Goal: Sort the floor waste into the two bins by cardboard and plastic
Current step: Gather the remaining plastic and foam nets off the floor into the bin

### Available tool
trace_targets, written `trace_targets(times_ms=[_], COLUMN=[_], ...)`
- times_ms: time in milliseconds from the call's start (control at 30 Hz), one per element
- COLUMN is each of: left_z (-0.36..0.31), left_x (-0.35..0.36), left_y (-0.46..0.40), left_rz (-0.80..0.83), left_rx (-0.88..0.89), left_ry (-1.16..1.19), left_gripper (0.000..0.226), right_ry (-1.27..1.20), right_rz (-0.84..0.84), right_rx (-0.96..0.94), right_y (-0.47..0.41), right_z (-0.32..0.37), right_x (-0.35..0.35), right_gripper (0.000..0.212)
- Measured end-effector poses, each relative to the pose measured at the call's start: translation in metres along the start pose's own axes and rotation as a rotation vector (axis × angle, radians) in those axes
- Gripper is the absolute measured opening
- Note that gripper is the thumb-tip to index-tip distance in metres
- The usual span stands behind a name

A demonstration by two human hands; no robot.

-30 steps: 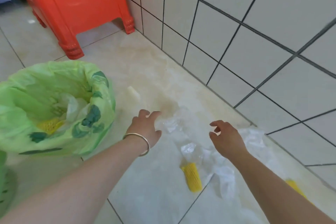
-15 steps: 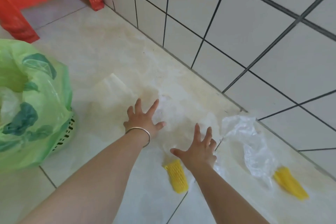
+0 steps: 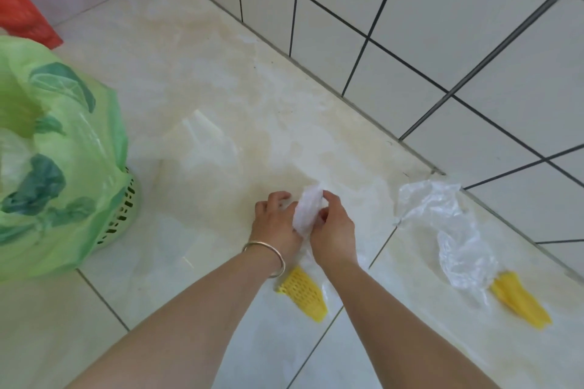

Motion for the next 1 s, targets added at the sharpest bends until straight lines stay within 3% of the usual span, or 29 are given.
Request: trace_targets(times_ms=[133,300,400,500,633,767,900,967,1000], left_z=[-0.011,-0.027,-0.036,-0.028,-0.019,-0.014,-0.009,-0.009,-0.008], left_x=[-0.01,-0.028,-0.042,-0.046,-0.051,-0.056,-0.038,-0.02,-0.011], left_y=[0.004,0.02,0.031,0.031,0.037,0.05,0.073,0.085,0.09], left_rz=[-0.061,-0.089,-0.188,-0.258,-0.37,-0.41,-0.302,-0.157,-0.07], left_rx=[-0.146,-0.182,-0.155,-0.111,-0.137,-0.106,-0.069,-0.06,-0.066], left_ry=[0.41,0.829,1.071,0.889,0.647,0.624,0.47,0.35,0.305], left_gripper=[0.03,0.029,0.007,0.015,0.024,0.03,0.027,0.022,0.03], right_ry=[-0.277,-0.487,-0.637,-0.552,-0.353,-0.292,0.036,0.218,0.309], right_rz=[-0.005,0.095,0.223,0.26,0.121,0.024,-0.157,-0.133,-0.098], right_rx=[0.012,0.044,0.08,-0.016,-0.252,-0.202,-0.044,0.05,0.081], right_y=[0.004,0.017,0.025,0.034,0.047,0.052,0.061,0.067,0.071], right_z=[0.013,0.035,0.041,0.046,0.048,0.022,-0.035,-0.06,-0.069], right_x=[-0.004,-0.009,-0.013,-0.016,-0.029,-0.051,-0.058,-0.055,-0.052], right_gripper=[0.044,0.051,0.057,0.055,0.046,0.032,0.036,0.048,0.055])
Point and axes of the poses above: each hand's wrist, its own y-axis away from the middle knuckle, its own x-axis out of the palm, z = x × y, the point moved 1 cm from there along -y, towards the middle knuckle, and after that the axes turned 11 degrees about x, right-handed, at the moved point
